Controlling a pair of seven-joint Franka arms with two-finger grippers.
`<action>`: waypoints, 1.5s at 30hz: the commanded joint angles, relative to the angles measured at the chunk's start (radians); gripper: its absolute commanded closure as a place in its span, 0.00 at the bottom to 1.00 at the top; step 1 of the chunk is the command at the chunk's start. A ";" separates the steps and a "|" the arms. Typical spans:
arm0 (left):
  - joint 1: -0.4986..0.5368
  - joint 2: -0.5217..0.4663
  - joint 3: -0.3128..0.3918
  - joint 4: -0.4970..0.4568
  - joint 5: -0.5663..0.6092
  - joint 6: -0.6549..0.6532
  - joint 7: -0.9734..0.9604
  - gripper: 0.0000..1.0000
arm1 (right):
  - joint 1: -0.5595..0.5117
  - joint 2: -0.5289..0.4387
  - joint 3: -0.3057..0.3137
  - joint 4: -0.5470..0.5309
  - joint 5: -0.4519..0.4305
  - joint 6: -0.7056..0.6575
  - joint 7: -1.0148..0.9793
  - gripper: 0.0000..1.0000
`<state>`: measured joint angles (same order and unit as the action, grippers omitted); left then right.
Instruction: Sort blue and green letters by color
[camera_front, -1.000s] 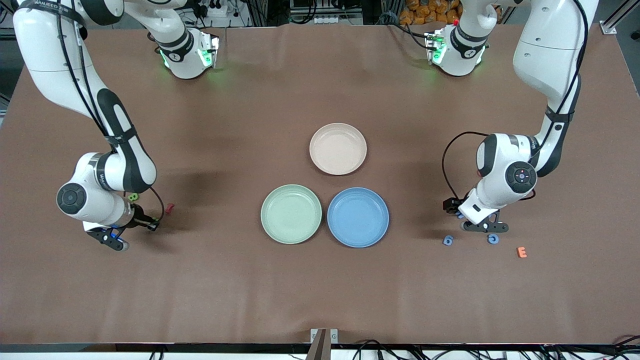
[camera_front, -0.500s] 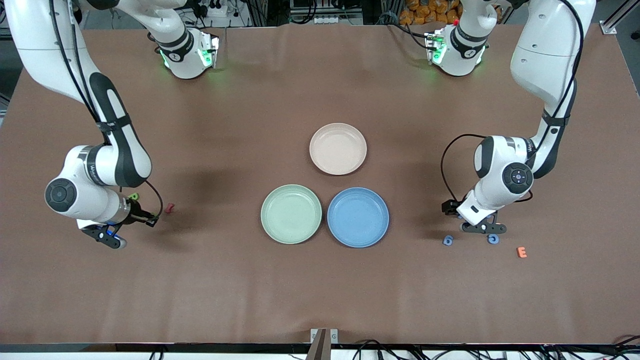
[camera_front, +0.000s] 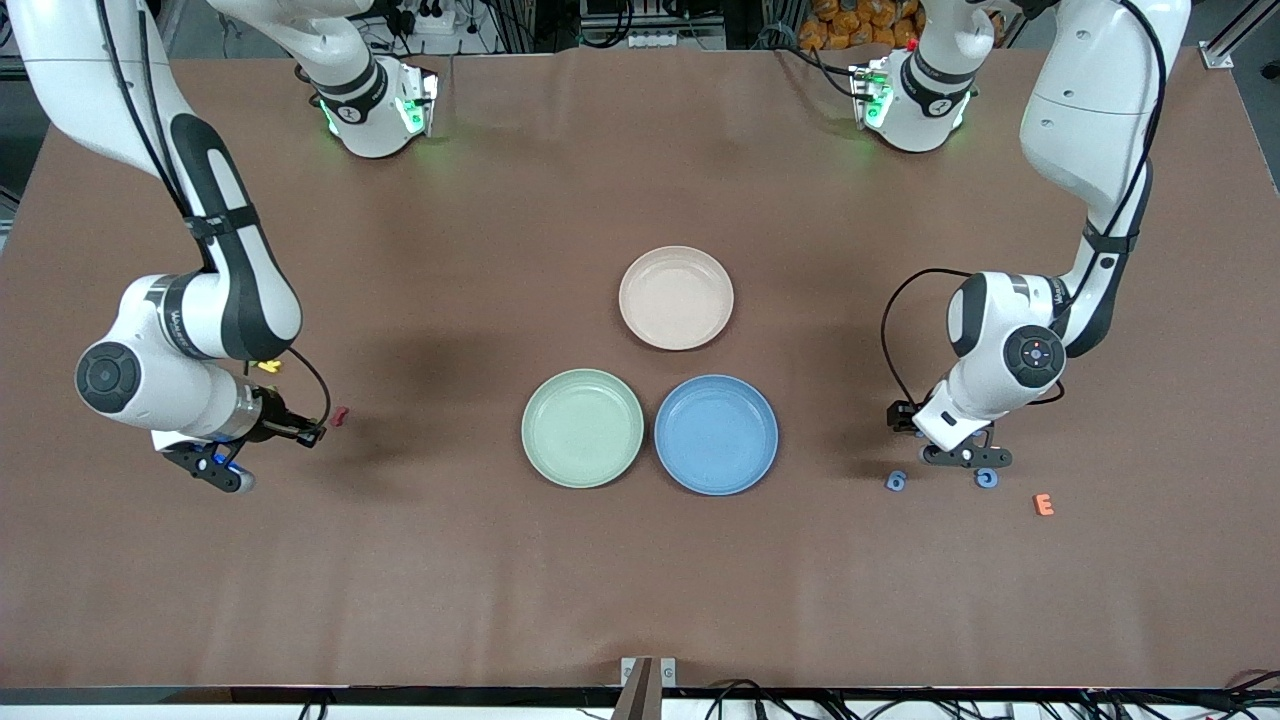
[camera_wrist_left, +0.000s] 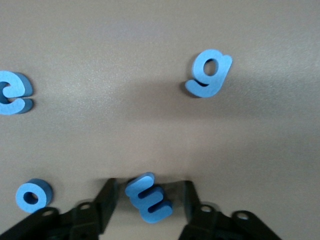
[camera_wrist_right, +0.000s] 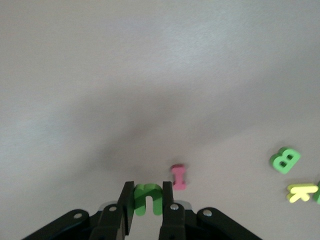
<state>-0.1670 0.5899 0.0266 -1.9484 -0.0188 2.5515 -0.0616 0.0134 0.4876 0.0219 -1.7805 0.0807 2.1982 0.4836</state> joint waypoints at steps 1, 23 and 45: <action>0.001 -0.002 -0.001 -0.006 -0.023 0.015 0.003 0.55 | 0.025 -0.023 0.007 -0.007 0.018 -0.015 0.075 0.86; 0.000 -0.015 0.001 0.003 -0.013 0.013 0.014 0.95 | 0.266 0.009 0.000 0.055 0.016 0.015 0.464 0.86; -0.097 -0.120 0.012 0.012 -0.009 -0.019 -0.026 0.95 | 0.474 0.244 -0.002 0.305 0.002 0.084 0.886 0.86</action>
<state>-0.2318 0.5093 0.0252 -1.9222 -0.0220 2.5512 -0.0663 0.4651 0.6539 0.0285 -1.5570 0.0871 2.2477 1.3022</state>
